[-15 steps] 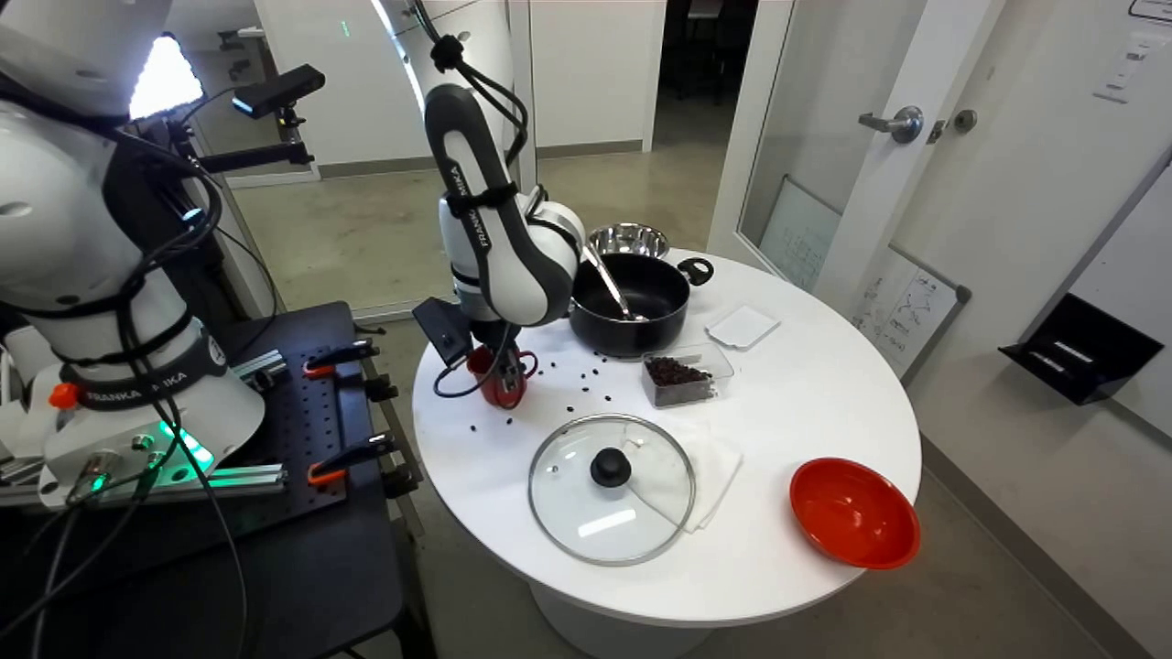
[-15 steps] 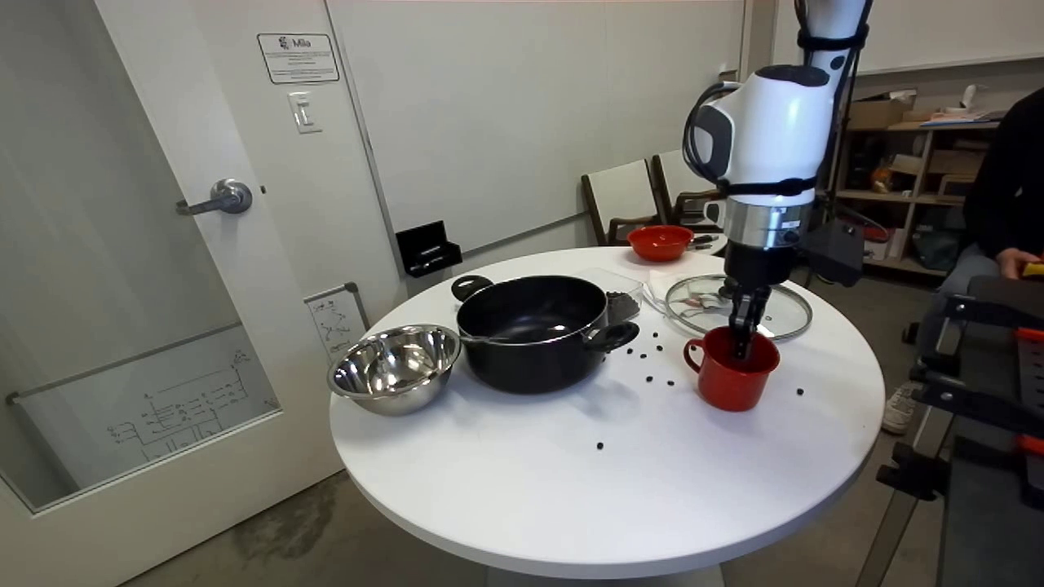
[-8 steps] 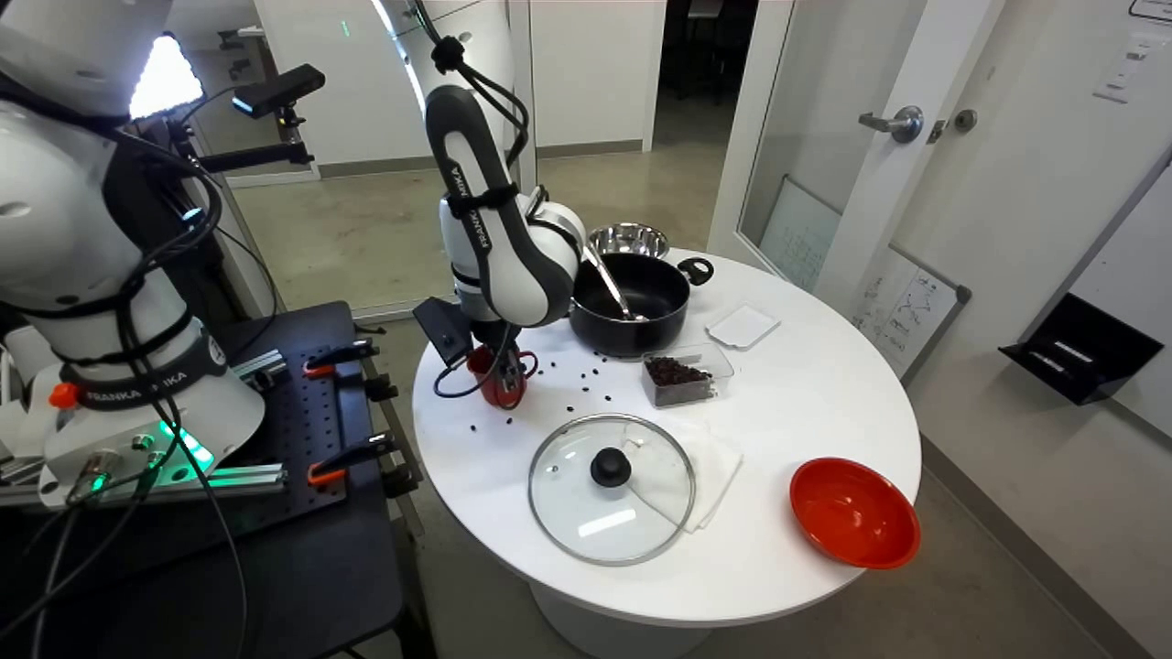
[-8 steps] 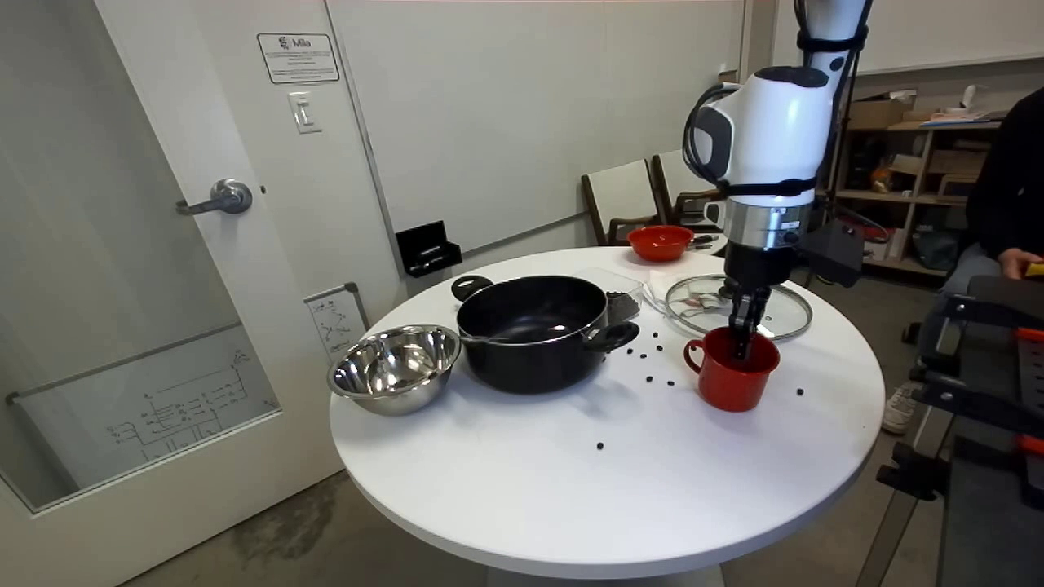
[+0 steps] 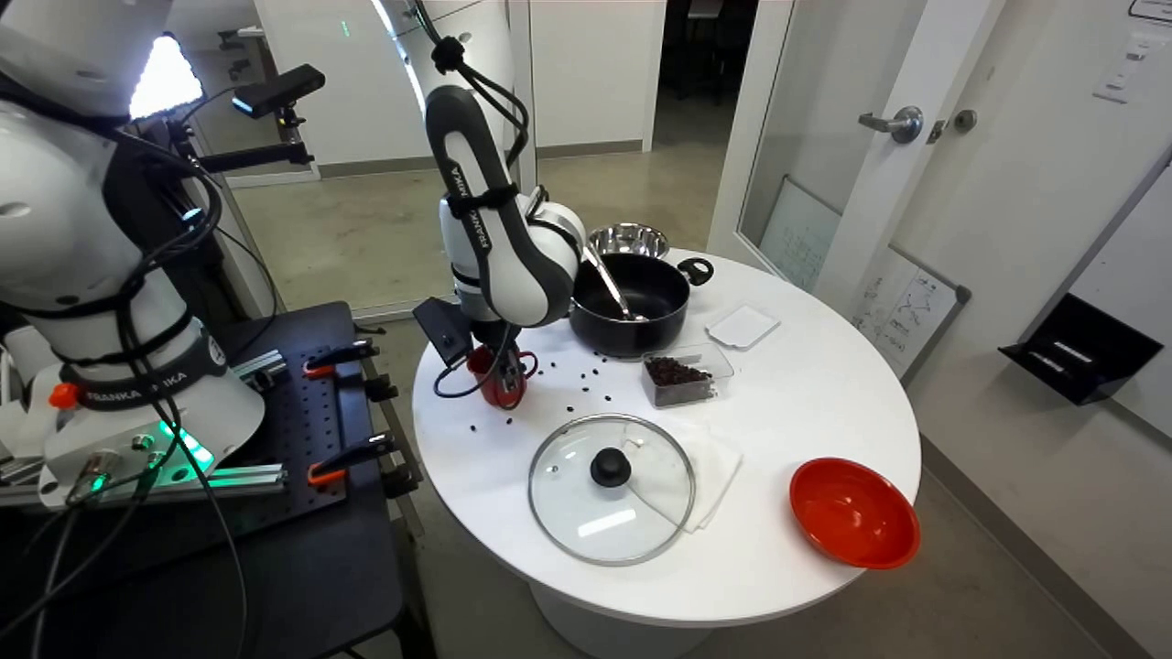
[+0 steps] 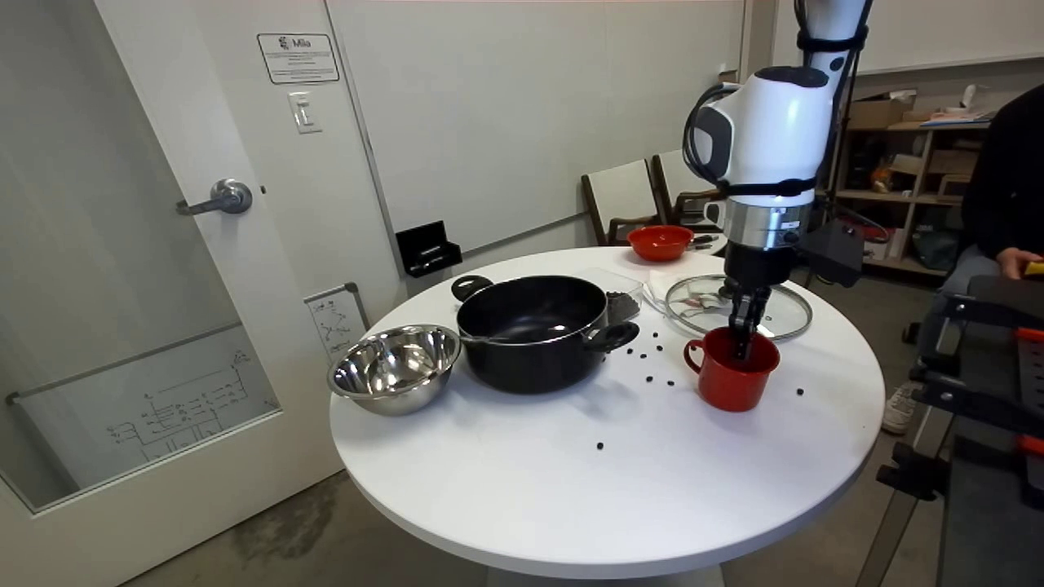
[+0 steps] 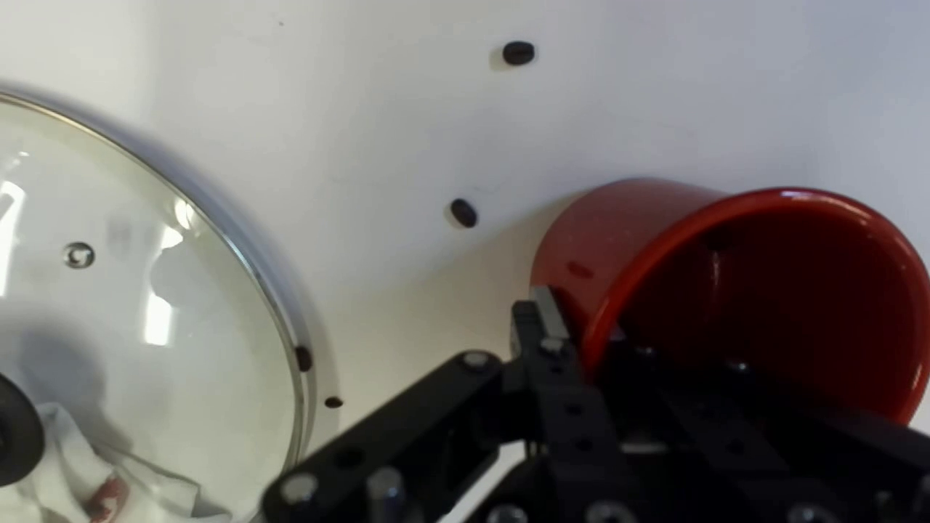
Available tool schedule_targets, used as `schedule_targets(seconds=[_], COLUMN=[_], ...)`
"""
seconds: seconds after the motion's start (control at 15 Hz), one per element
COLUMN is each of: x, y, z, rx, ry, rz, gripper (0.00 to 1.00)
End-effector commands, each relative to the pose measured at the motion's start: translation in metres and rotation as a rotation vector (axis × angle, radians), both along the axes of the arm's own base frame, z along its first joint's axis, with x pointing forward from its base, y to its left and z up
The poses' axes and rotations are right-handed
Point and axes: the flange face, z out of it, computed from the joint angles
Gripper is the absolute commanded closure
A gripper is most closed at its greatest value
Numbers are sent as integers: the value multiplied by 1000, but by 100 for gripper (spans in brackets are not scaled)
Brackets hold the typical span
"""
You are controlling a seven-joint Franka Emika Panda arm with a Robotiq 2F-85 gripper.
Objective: Pour the contents in the red cup into the clear bowl
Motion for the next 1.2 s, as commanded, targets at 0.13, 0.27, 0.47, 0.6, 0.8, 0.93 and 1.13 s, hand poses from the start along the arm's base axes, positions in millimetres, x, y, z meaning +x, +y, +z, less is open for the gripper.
schedule_targets(seconds=[0.13,0.27,0.47,0.6,0.8,0.93,1.13], x=[0,-2,-3,-2,-4,-8,-22], y=[0,0,1,3,9,15,21], z=[0,-2,1,4,15,29,60], rx=[0,1,3,3,24,42,45], ry=[0,6,7,-3,-16,-32,-59], rz=[0,1,0,-8,10,17,17], gripper=[91,65,45,31,8,0,0])
